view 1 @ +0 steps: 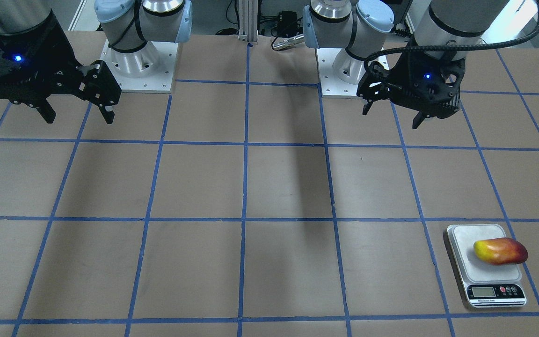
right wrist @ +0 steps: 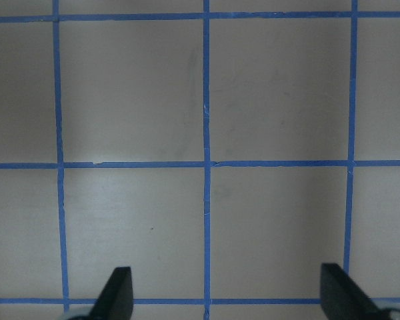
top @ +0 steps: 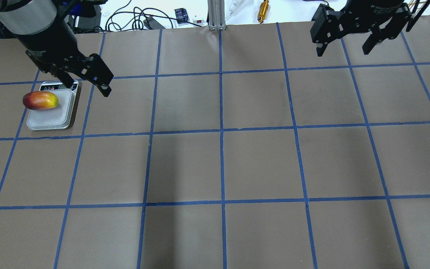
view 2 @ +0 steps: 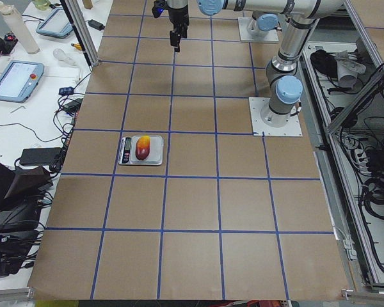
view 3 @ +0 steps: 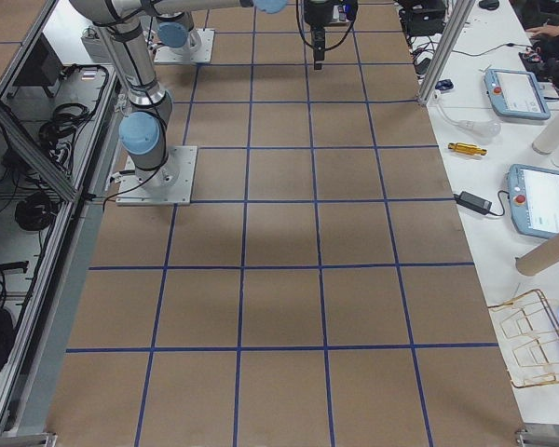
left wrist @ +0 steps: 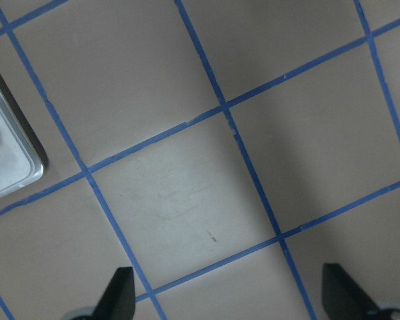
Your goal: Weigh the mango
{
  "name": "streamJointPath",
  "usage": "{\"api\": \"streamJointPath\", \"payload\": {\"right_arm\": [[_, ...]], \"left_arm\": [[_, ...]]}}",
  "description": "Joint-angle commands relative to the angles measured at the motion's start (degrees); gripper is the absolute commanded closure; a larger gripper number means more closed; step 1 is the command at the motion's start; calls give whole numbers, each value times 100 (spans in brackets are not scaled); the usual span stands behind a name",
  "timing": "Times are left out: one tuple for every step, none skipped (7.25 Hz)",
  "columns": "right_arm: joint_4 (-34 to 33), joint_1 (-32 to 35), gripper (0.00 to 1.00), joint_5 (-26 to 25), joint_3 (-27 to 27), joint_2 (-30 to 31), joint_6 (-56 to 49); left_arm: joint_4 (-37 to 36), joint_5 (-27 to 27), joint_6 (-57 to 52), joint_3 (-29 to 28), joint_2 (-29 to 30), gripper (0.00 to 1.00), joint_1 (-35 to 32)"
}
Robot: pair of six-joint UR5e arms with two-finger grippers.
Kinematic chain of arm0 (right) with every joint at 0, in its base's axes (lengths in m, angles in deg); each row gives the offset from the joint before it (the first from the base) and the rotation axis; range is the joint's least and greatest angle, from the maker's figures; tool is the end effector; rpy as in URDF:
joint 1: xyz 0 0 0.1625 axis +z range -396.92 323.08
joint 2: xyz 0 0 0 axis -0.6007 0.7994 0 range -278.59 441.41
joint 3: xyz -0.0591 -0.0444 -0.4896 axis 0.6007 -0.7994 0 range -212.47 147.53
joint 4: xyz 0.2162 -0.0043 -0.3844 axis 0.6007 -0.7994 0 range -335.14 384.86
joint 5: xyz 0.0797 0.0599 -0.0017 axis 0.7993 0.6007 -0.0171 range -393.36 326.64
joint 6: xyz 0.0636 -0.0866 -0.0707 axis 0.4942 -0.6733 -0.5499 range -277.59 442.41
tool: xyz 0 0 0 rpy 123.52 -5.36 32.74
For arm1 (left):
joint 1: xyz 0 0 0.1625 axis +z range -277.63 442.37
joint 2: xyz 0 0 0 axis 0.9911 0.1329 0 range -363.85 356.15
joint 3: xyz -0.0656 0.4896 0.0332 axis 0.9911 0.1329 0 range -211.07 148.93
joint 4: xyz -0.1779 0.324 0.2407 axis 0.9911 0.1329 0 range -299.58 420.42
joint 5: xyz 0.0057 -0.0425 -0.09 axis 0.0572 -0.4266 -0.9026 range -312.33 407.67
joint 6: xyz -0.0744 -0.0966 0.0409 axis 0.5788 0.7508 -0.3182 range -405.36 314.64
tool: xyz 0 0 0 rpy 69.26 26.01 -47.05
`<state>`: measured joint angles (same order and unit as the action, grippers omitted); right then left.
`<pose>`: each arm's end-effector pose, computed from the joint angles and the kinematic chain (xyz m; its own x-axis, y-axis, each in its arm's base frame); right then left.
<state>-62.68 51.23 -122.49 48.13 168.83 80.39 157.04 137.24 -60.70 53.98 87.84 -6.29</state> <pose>0.1175 -0.5531 0.5863 -0.9999 -0.0039 -0.0125 -0.0030 0.9971 -0.0764 -0.1218 -0.5294 0.5470 -0.9703 0.2410 0.0228 0.2419 0.9688 0.0548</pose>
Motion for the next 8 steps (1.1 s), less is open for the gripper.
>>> {"api": "streamJointPath", "payload": {"right_arm": [[0,0,0,-9,0,4,0],[0,0,0,0,0,4,0],[0,-9,0,0,0,4,0],[0,0,0,-9,0,-5,0],[0,-9,0,0,0,4,0],[0,0,0,0,0,-5,0],[0,0,0,0,0,4,0],[0,0,0,-9,0,-5,0]], "left_arm": [[-21,17,1204,-23,95,0,-327],[-142,-9,1626,-50,139,0,-336],[-300,52,1683,-59,157,0,-337],[-467,52,1692,-50,165,0,-337],[-599,52,1683,-50,209,0,-337],[-601,52,1675,-50,227,0,-337],[-609,52,1666,-50,227,0,-337],[-610,52,1657,-50,218,0,-337]]}}
